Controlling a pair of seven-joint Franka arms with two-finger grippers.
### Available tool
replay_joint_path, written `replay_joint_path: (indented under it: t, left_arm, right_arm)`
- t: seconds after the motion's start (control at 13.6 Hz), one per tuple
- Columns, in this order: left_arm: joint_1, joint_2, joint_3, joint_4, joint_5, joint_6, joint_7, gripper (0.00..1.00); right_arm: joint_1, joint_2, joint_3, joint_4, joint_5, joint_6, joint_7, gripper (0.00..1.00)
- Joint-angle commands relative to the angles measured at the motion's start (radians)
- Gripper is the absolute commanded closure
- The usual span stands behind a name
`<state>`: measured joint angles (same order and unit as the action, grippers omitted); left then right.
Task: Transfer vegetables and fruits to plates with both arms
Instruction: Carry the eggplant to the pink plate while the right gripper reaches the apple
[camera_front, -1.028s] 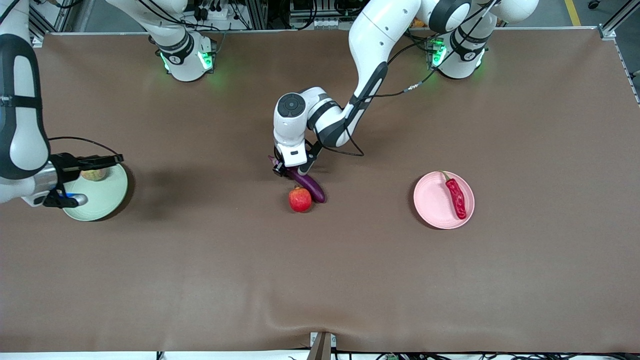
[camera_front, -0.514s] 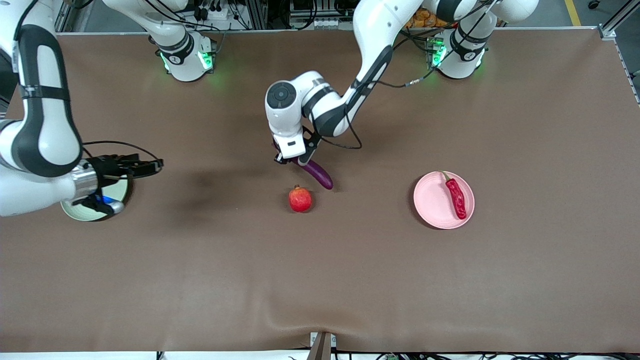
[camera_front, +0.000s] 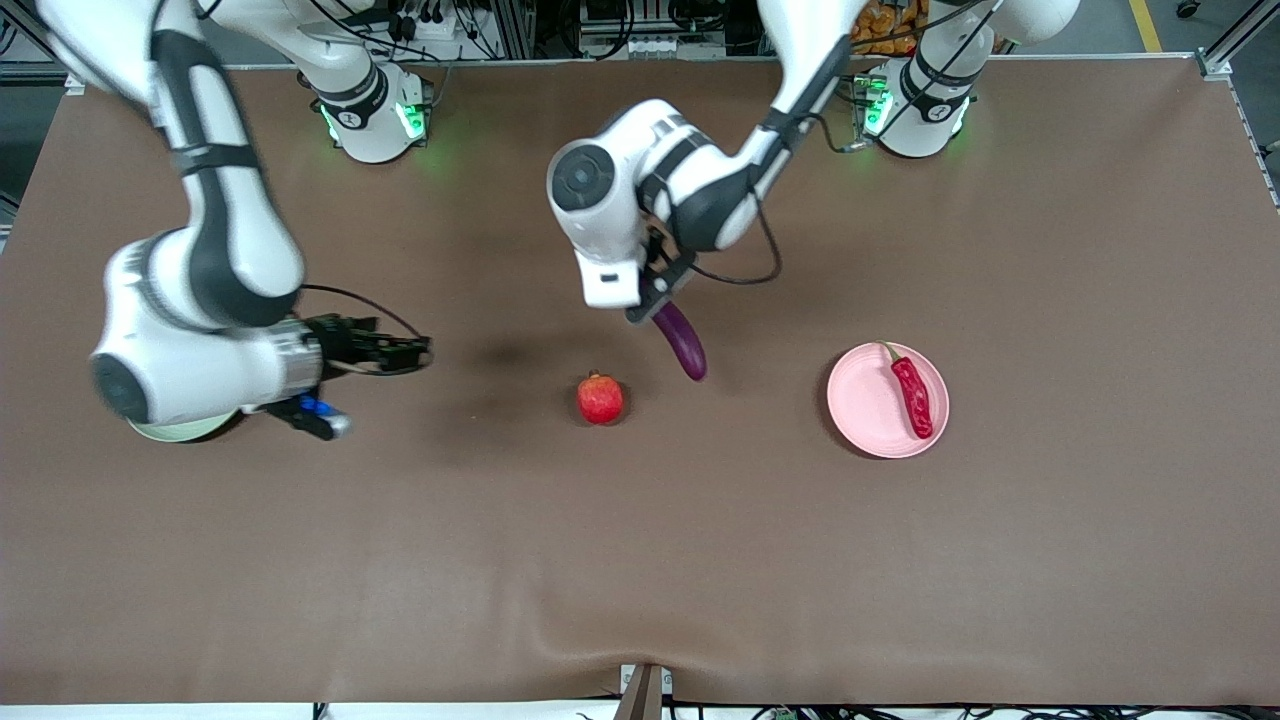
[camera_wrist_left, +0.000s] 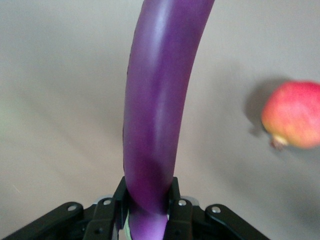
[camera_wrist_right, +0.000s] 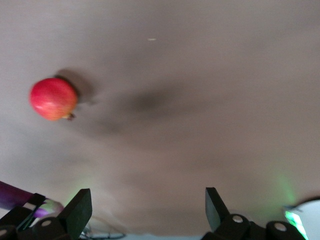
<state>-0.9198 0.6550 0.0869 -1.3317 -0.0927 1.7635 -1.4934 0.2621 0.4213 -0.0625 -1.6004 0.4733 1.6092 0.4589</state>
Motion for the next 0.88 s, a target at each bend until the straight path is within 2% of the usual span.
replay_joint_path:
  t: [0.0,0.15,0.37,0.66,0.73,0.81]
  left_arm:
    - [0.087,-0.119,-0.006,-0.150,0.045,-0.016,0.227,1.00]
    - [0.134,-0.193,-0.007,-0.254,0.088,-0.003,0.364,1.00]
    - [0.226,-0.238,-0.007,-0.335,0.135,0.013,0.586,1.00]
    - [0.334,-0.347,-0.007,-0.556,0.169,0.236,0.717,1.00]
    - [0.352,-0.345,-0.007,-0.582,0.175,0.272,0.734,1.00]
    - [0.366,-0.339,-0.009,-0.605,0.192,0.309,0.740,1.00]
  right_arm:
    - [0.051,-0.007,-0.014,-0.010,0.022,0.093,0.066,0.00]
    - [0.095,0.022,-0.013,-0.013,0.024,0.206,0.072,0.00]
    - [0.215,0.074,-0.013,-0.012,0.022,0.392,0.165,0.00]
    - [0.330,0.178,-0.014,-0.004,-0.007,0.593,0.156,0.00]
    - [0.354,0.197,-0.016,-0.004,-0.053,0.636,0.153,0.00]
    - [0.370,0.220,-0.014,-0.003,-0.136,0.665,0.153,0.00]
